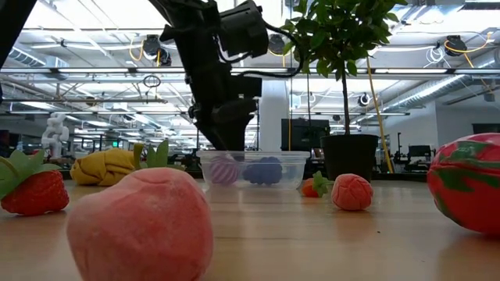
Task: Pick and placing Produce into tupperware
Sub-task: Put the bottom left red strawberry into the transparent bin
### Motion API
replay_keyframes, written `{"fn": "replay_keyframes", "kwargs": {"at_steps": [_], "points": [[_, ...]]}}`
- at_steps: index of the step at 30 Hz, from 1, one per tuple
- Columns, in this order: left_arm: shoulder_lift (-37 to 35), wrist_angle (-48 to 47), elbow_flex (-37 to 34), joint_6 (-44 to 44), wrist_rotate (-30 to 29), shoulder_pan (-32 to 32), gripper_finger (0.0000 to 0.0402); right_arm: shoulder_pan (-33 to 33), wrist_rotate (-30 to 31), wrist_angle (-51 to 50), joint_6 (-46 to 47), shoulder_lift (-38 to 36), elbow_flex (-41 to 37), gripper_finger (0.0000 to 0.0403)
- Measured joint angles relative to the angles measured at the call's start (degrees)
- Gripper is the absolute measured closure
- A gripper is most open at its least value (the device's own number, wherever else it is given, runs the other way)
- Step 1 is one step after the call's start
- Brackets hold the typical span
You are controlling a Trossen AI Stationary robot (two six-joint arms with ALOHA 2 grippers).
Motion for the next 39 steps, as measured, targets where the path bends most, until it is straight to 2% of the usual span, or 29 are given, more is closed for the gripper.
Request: {"fn": "replay_keyframes", "kwargs": {"at_steps": [8,13,16,20,23,27,30,33,39], "points": [[-3.85,-1.85,0.77,0.44,-0.01,-0.08,0.0021,0.02,0.00,-0.02,0.02,0.00,-0.02,0.0094],[-11.38,-9.02,1.05,0.56,-0.04,-1.08,0.0020,0.01,0.00,-0.11,0.62,0.00,0.00,0.0094],[-16.93,-17.62,0.69,-3.42,-0.06,-3.31,0.0020,0.02,0.00,-0.60,2.15,0.00,0.00,0.0094],[-22.68,-22.97,-1.71,-12.35,-0.42,-10.25,0.0020,0.02,-0.45,-1.26,2.80,0.00,-0.02,0.0094],[-25.23,-21.78,-4.54,-18.83,-0.39,-17.12,0.0021,0.02,-0.46,-1.29,2.75,0.00,-0.02,0.0094],[-25.04,-20.37,-7.20,-28.37,-0.21,-25.72,0.0021,0.02,-0.48,-0.69,2.62,0.00,-0.02,0.0094],[-23.64,-14.84,-8.84,-32.48,1.90,-30.53,0.0020,0.02,-0.48,-0.41,2.65,0.00,-0.02,0.0094],[-22.11,-11.59,-9.62,-36.33,5.12,-34.08,0.0020,0.02,-0.50,-0.37,2.99,0.01,-0.01,0.0094],[-18.61,-1.71,-9.44,-47.48,5.40,-36.69,0.0020,0.02,-0.51,0.26,3.03,0.02,-0.02,0.0094]]}}
